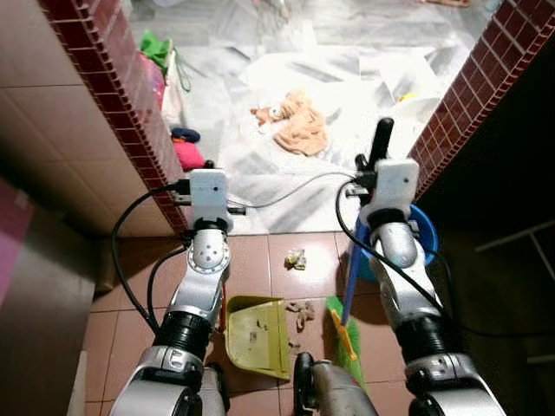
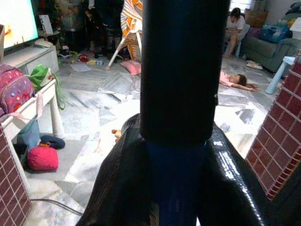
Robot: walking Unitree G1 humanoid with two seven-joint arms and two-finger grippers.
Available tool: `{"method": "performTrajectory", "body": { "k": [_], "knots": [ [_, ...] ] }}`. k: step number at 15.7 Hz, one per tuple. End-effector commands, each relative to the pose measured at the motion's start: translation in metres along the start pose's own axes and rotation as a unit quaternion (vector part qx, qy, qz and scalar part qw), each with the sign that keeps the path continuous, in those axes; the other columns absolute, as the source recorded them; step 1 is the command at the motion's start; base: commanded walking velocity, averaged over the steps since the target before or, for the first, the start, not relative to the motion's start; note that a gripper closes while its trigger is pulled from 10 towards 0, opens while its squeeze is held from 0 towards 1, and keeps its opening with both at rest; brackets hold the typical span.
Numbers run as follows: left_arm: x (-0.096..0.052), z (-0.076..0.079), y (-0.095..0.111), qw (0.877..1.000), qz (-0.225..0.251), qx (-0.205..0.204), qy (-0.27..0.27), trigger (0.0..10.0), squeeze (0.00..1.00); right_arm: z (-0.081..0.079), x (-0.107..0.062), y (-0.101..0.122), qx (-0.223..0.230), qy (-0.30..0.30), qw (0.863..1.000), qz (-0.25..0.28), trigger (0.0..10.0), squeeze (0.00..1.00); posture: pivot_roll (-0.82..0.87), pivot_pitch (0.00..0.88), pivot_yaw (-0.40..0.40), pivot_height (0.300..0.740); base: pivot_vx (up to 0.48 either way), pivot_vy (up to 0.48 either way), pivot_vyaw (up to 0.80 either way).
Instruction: Sweep floor
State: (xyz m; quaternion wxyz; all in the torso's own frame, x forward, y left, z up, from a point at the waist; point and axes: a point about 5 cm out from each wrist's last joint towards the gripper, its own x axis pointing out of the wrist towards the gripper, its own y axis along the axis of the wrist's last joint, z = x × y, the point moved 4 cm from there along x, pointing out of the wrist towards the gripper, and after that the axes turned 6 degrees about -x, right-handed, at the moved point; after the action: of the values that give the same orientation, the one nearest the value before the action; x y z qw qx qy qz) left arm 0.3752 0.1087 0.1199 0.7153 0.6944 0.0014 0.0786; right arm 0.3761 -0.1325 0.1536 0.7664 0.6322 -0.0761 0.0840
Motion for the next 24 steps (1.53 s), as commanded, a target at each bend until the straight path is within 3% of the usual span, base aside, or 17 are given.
{"method": "performTrajectory", "body": {
  "k": [1, 6, 9, 12, 14, 16, 19, 22, 24],
  "knots": [
    [-0.001, -0.009, -0.008, 0.999, -0.007, 0.031, 0.023, 10.0, 0.00, -0.006, 0.006, 0.015, 0.011, -0.002, 0.999, 0.030, 10.0, 0.00, -0.08, 0.246, 0.000, 0.740, 0.000, 0.000, 0.00],
    [0.000, -0.006, -0.007, 0.998, 0.004, 0.023, 0.055, 10.0, 0.00, -0.038, 0.021, 0.025, 0.127, 0.036, 0.991, 0.014, 10.0, 0.00, -0.09, 0.245, -0.012, 0.740, 0.000, 0.000, 0.00],
    [0.001, -0.010, -0.011, 0.997, 0.004, 0.040, 0.061, 10.0, 0.00, -0.048, 0.025, 0.023, 0.249, 0.078, 0.965, -0.020, 10.0, 0.00, -0.10, 0.236, -0.024, 0.740, 0.000, 0.000, 0.00],
    [-0.001, -0.014, -0.016, 0.997, 0.000, 0.040, 0.071, 10.0, 0.00, -0.052, 0.026, 0.032, 0.284, 0.119, 0.951, -0.017, 10.0, 0.00, -0.11, 0.226, -0.029, 0.740, 0.000, 0.000, 0.00],
    [0.003, -0.014, -0.014, 0.996, 0.002, 0.037, 0.076, 10.0, 0.00, -0.047, 0.031, 0.048, 0.258, 0.139, 0.956, 0.015, 10.0, 0.00, -0.11, 0.214, -0.031, 0.740, 0.000, 0.000, 0.00],
    [0.009, -0.017, -0.002, 0.995, 0.024, 0.046, 0.082, 10.0, 0.00, -0.034, 0.038, 0.076, 0.180, 0.151, 0.969, 0.082, 10.0, 0.00, -0.12, 0.207, -0.032, 0.740, 0.000, 0.000, 0.00],
    [0.014, -0.027, 0.004, 0.992, 0.031, 0.055, 0.105, 10.0, 0.00, -0.008, 0.047, 0.099, 0.121, 0.111, 0.977, 0.134, 10.0, 0.00, -0.12, 0.201, -0.036, 0.740, 0.000, 0.000, 0.00],
    [0.014, -0.032, 0.001, 0.991, 0.027, 0.065, 0.111, 10.0, 0.00, -0.001, 0.049, 0.105, 0.073, 0.102, 0.980, 0.153, 10.0, 0.00, -0.12, 0.202, -0.034, 0.740, 0.000, 0.000, 0.00],
    [0.014, -0.035, 0.000, 0.990, 0.026, 0.074, 0.115, 10.0, 0.00, 0.000, 0.047, 0.098, 0.024, 0.106, 0.982, 0.156, 10.0, 0.00, -0.11, 0.203, -0.035, 0.740, 0.000, 0.000, 0.00]
  ]
}}
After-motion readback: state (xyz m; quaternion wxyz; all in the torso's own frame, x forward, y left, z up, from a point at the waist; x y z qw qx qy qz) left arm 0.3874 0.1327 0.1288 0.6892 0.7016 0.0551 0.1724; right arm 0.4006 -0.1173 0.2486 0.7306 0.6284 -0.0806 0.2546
